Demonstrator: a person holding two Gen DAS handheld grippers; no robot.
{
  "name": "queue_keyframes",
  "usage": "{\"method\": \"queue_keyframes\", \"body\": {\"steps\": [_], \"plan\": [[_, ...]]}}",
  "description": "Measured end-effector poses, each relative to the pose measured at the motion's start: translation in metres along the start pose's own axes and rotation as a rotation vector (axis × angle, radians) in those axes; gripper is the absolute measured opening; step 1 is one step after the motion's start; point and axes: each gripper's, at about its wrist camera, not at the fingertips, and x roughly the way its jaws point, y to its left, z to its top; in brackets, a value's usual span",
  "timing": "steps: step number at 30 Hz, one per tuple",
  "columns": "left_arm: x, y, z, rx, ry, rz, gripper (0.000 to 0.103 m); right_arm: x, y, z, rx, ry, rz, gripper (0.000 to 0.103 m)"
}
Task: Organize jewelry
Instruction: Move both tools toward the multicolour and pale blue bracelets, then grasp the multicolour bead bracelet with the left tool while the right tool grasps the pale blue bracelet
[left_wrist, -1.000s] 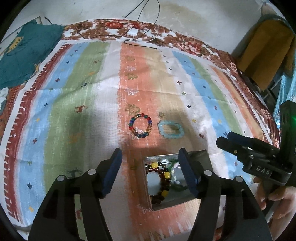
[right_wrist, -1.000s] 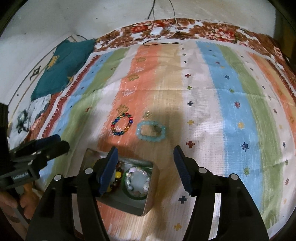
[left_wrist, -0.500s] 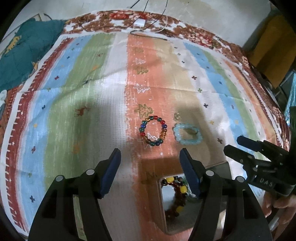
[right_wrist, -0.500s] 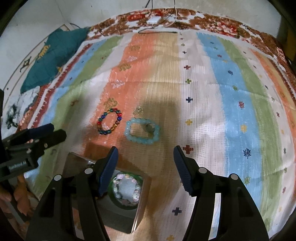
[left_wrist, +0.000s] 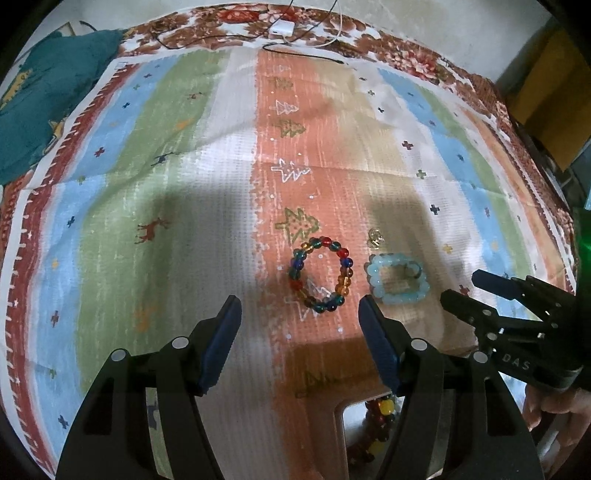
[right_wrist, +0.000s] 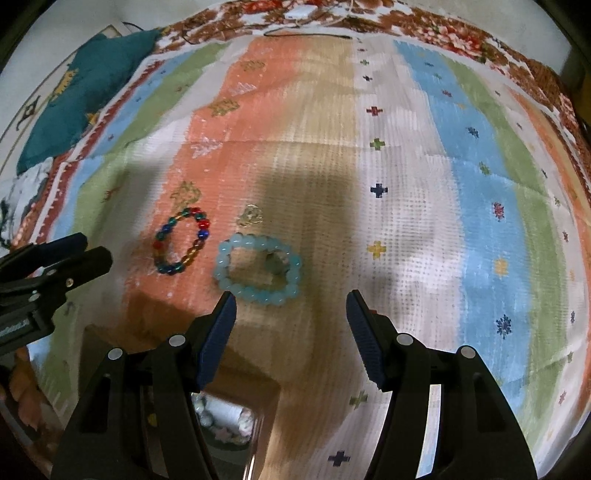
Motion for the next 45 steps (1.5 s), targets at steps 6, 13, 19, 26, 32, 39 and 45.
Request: {"method": "queue_keyframes", "body": {"steps": [6,13,19,26,32,39,45], "plan": [[0.009,-0.002,0.005,0.017,0.011,0.005,0.066,0.011,-0.002,0.006,0.004,0.015,-0.009,0.062],[0.02,-0.003,0.009,0.033,0.023,0.014,0.066,0.022,0.004,0.011,-0.015,0.038,-0.011,0.062],[0.027,-0.001,0.012,0.036,0.035,0.025,0.066,0.033,0.003,0.015,-0.017,0.058,-0.015,0.062],[0.039,0.001,0.016,0.046,0.053,0.043,0.066,0.041,0.002,0.015,-0.02,0.079,-0.017,0.062],[0.052,0.003,0.018,0.06,0.072,0.065,0.066,0.049,0.002,0.019,-0.026,0.09,-0.014,0.057],[0.065,-0.002,0.017,0.097,0.105,0.082,0.064,0.056,0.005,0.018,-0.072,0.11,-0.05,0.044],[0.075,-0.003,0.013,0.15,0.103,0.101,0.058,0.055,-0.001,0.019,-0.053,0.108,-0.047,0.018]]}}
